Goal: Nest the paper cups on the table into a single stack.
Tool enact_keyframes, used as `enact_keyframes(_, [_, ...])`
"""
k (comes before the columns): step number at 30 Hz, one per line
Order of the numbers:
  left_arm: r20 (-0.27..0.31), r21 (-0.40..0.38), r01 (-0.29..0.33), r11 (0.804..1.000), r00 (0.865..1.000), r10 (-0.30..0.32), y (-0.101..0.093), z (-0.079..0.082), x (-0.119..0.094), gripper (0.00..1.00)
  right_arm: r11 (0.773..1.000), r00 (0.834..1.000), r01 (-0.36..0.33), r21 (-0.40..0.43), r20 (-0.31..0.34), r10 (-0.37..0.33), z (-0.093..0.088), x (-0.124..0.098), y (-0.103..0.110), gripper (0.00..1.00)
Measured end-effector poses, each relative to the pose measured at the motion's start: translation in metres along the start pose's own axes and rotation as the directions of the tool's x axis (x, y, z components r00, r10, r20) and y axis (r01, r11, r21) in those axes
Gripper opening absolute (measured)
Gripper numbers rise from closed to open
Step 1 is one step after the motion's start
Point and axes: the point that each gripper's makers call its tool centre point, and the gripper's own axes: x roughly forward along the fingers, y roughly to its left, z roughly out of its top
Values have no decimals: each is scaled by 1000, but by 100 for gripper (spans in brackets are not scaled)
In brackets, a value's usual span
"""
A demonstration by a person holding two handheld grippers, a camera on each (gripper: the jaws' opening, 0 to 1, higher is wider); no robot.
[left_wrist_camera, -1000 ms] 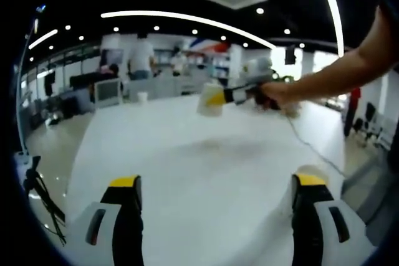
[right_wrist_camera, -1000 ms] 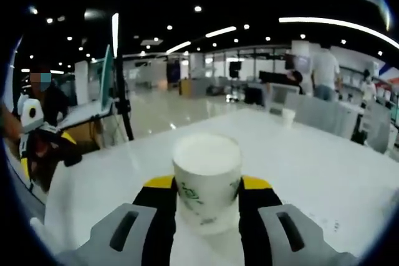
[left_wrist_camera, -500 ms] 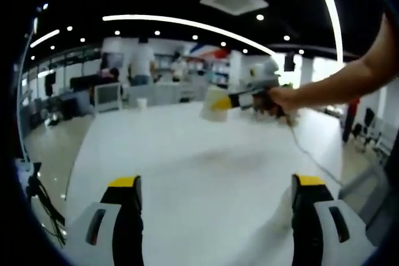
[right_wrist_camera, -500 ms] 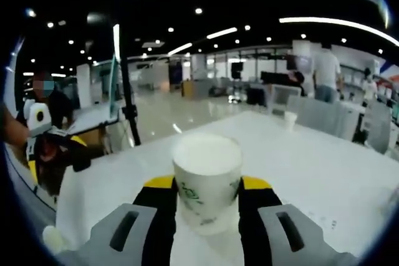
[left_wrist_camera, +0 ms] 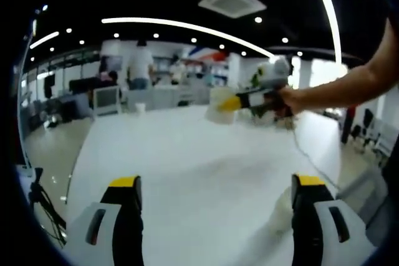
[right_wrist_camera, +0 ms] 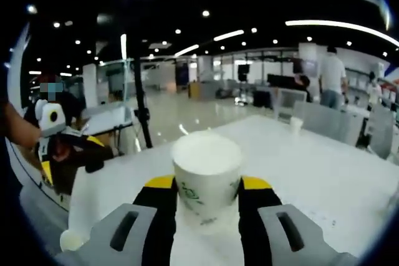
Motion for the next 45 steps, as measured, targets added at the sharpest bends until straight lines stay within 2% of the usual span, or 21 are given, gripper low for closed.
enact_keyframes(12, [22, -7, 33, 999, 999, -33, -11, 12, 6, 98, 999, 1000, -30, -22, 5, 30, 11, -18, 22, 36])
enact_keyframes(22, [11, -6, 63, 998, 998, -63, -18, 12, 12, 98, 999, 999, -42, -13, 12, 43, 10, -35, 40, 36])
enact_keyframes(29, [-15, 10, 74, 997, 997, -74, -22, 6, 14, 96, 998, 998, -61, -19, 15, 61, 8, -44, 57, 36])
enact_keyframes(40, [10, -33, 102, 994, 995, -101, -32, 18, 19, 95, 996, 996, -83, -22, 32, 84, 11, -60, 77, 36])
enact_keyframes(45, [15, -65, 120, 991, 993, -120, -37, 19, 20, 93, 994, 994, -101, -50, 38, 103, 17, -70, 90, 36])
